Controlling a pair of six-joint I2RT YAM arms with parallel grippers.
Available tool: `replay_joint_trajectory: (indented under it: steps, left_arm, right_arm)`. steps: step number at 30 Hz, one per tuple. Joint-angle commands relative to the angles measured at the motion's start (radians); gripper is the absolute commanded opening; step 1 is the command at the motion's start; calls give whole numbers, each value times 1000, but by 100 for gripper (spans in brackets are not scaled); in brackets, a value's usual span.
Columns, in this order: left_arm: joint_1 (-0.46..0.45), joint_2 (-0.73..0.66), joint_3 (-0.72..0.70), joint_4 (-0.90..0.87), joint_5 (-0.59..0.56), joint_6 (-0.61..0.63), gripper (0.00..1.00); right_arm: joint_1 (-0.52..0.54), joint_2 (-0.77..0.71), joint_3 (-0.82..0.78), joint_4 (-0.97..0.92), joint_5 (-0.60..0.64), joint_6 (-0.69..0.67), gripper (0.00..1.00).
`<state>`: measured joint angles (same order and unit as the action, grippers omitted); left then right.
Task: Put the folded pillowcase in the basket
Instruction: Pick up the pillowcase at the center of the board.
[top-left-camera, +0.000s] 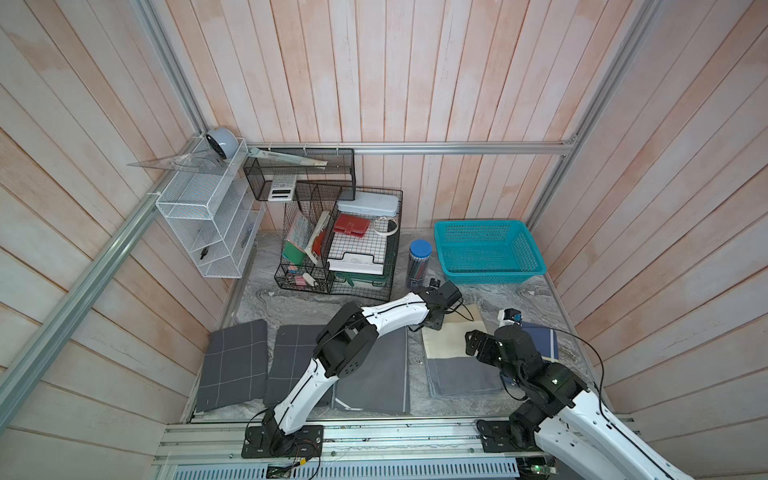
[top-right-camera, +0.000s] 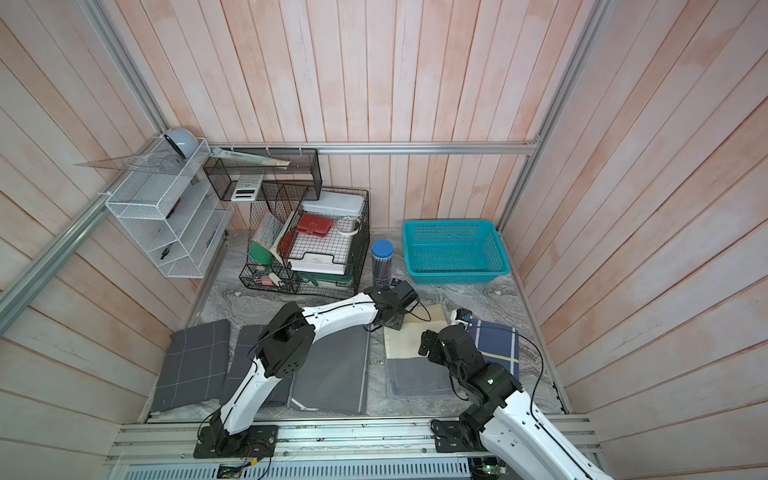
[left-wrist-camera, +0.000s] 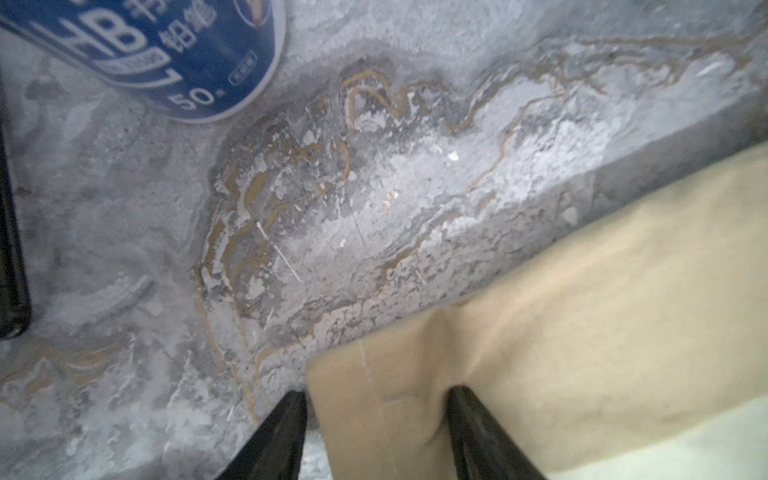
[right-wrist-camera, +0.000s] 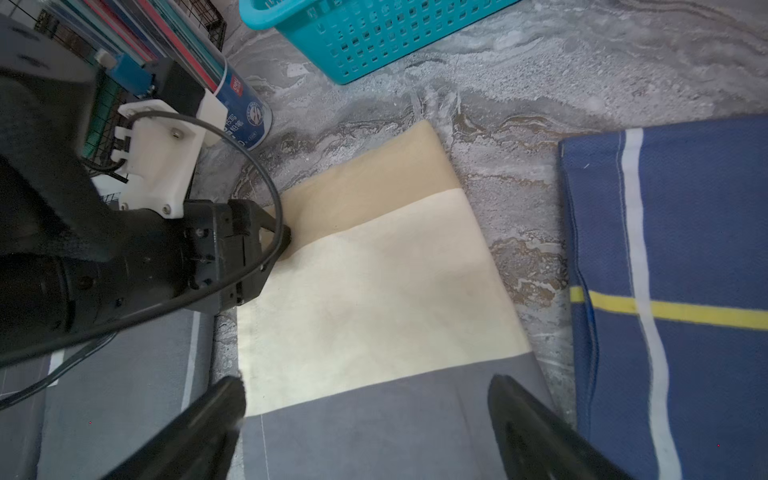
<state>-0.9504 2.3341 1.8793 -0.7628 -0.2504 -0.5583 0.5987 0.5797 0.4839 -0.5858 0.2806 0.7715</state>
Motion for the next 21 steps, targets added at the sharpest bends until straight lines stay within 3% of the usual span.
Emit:
replay_joint_trajectory:
  steps: [1,9,21]
  left_arm:
    - [-4,27,-27,-17,17,-15,41]
    - [-5,-83,-106,45,-43,-54,0]
    - [-6,-499,-414,213,-246,-243,0]
  right_arm:
    - [-3,-17,-13,-32,40,27,98]
    - [-2,-11,-10,-36,48,39,98]
    - [-5,179,-25,10,-1,101,98]
